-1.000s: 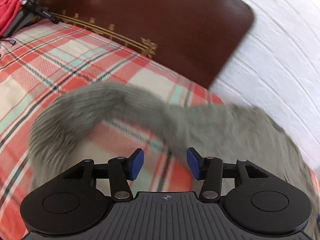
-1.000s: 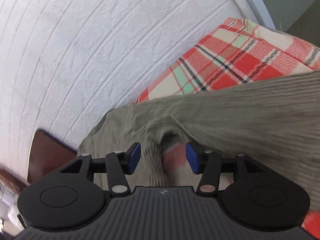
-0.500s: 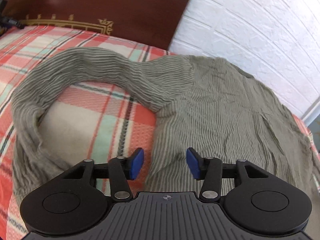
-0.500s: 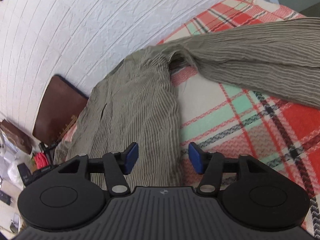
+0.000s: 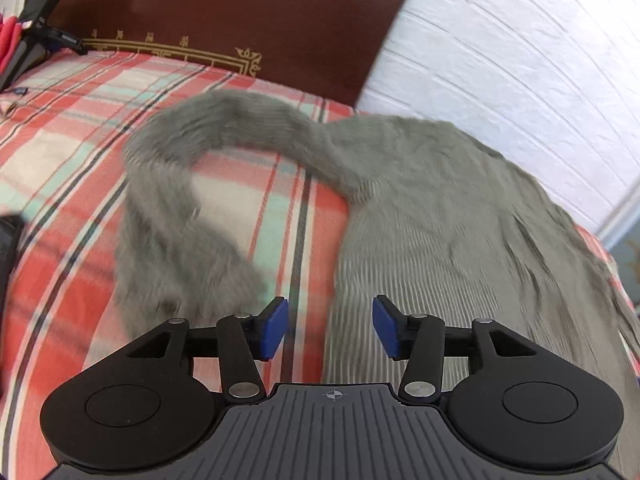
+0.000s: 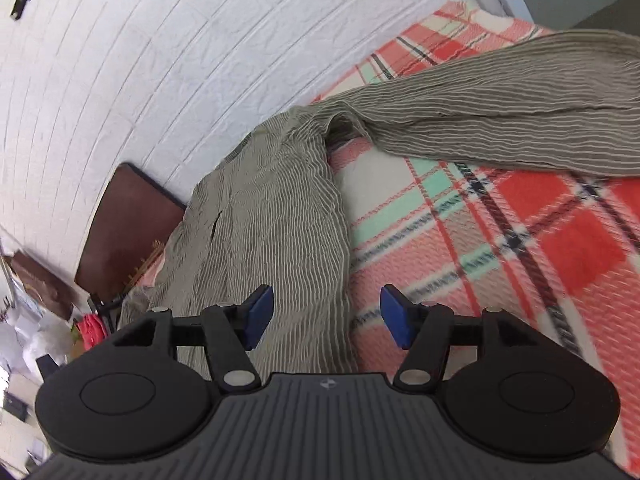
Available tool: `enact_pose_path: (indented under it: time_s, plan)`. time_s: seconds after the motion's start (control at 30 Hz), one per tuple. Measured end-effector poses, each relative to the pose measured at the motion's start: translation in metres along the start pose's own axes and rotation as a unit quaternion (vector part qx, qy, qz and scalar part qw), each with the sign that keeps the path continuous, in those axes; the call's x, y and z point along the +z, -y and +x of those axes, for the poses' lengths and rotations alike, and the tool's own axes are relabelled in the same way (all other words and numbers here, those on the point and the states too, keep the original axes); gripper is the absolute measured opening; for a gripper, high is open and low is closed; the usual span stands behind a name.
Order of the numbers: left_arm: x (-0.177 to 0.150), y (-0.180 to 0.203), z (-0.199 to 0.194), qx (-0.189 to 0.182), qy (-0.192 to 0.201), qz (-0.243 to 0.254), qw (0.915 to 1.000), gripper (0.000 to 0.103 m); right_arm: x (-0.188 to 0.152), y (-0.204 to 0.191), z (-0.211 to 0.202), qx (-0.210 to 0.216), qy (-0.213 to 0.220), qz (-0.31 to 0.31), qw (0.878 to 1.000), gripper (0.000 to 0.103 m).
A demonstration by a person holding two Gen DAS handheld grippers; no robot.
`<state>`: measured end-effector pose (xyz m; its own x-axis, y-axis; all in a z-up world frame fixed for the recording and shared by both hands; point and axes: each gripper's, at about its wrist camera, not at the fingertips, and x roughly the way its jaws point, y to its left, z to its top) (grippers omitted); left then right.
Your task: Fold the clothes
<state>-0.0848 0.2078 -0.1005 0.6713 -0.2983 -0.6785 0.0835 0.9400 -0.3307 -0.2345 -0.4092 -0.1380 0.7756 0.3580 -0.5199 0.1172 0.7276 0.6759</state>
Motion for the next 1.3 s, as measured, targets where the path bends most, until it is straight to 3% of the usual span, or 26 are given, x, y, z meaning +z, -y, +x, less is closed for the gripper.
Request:
enact_pose_path:
  time_s: [0.2,0.4,0.43,0.47,0.5,0.53,0.57,0.63,1.03,1.13,1.17,1.2,1.23,1.3]
  plan:
    - [-0.044,-0.008,-0.035,-0.007,-0.018,0.006,0.9998,0.068,-0.030,0.008,-0.034,0.016,-0.026,-0.005,1.000,0.064]
    - [-0.060,0.006,-0.042,-0.029,-0.026,0.032,0.9988,0.067,-0.055,-0.007,-0.038,0.041,-0.043,-0.033,0.998,0.062]
    - [-0.062,0.010,-0.042,-0.029,-0.026,0.041,0.9984,0.062,-0.058,-0.009,-0.037,0.042,-0.045,-0.036,0.997,0.057]
    - [-0.065,0.014,-0.042,-0.029,-0.028,0.052,0.9978,0.041,-0.060,-0.011,-0.036,0.042,-0.050,-0.035,0.997,0.032]
    - [-0.068,0.018,-0.042,-0.030,-0.030,0.061,0.9972,0.029,-0.061,-0.012,-0.035,0.040,-0.054,-0.033,0.997,0.003]
    - [-0.070,0.020,-0.042,-0.028,-0.035,0.067,0.9967,0.014,-0.062,-0.013,-0.036,0.034,-0.054,-0.029,0.998,0.003]
    - [-0.071,0.022,-0.044,-0.024,-0.036,0.073,0.9964,0.006,-0.063,-0.013,-0.038,0.030,-0.052,-0.025,0.998,0.003]
    - [-0.072,0.022,-0.049,-0.020,-0.037,0.082,0.9957,0.003,-0.063,-0.013,-0.047,0.032,-0.045,-0.016,0.998,0.003]
    - [-0.088,0.020,-0.063,-0.011,-0.051,0.121,0.9913,0.000,-0.070,-0.005,-0.062,-0.007,-0.052,-0.016,0.998,0.003]
    - [-0.090,0.017,-0.065,-0.012,-0.046,0.111,0.9926,0.033,-0.072,0.002,-0.062,-0.011,-0.055,-0.004,0.998,0.007]
    - [-0.089,0.015,-0.068,-0.010,-0.043,0.104,0.9936,0.051,-0.072,0.003,-0.065,-0.011,-0.054,-0.001,0.999,0.009]
    - [-0.088,0.013,-0.071,-0.007,-0.040,0.097,0.9945,0.061,-0.072,0.002,-0.068,-0.013,-0.052,0.000,0.999,0.014]
    - [-0.087,0.011,-0.074,-0.005,-0.036,0.089,0.9953,0.069,-0.071,0.002,-0.072,-0.017,-0.050,0.000,0.999,0.016]
    - [-0.083,0.006,-0.083,-0.004,-0.024,0.073,0.9971,0.069,-0.067,-0.006,-0.085,-0.024,-0.036,-0.002,0.999,0.025]
